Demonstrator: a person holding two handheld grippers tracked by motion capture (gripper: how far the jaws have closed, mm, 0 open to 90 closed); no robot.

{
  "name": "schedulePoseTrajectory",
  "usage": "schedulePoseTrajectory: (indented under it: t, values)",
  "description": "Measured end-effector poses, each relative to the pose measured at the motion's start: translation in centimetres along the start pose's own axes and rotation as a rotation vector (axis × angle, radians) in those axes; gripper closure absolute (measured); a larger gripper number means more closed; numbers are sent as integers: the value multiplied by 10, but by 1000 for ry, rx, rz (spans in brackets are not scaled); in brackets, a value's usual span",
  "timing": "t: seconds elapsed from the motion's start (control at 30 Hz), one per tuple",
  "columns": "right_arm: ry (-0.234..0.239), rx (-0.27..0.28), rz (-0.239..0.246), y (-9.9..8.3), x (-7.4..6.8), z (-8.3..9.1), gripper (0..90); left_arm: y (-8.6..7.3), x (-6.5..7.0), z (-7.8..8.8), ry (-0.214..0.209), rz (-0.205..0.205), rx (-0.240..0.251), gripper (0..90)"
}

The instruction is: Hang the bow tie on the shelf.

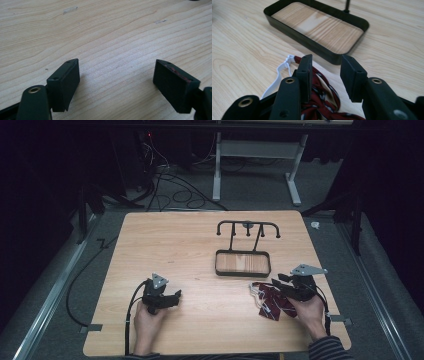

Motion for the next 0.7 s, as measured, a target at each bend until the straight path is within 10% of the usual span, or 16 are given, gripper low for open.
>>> schedulePoseTrajectory:
  t: [0.7]
  values:
    - [54,-119,124,19,-29,-44,696,0,0,0,0,0,0,218]
Point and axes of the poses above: each handheld gripper's, and its own axes: z roughly backward along the jaws, y roughly out of its top, x roughly to its right, the point moved 4 cm from there along -z, roughly forward along the jaws, and after that the axes turned 9 degrees about -x, right-handed, at the moved point
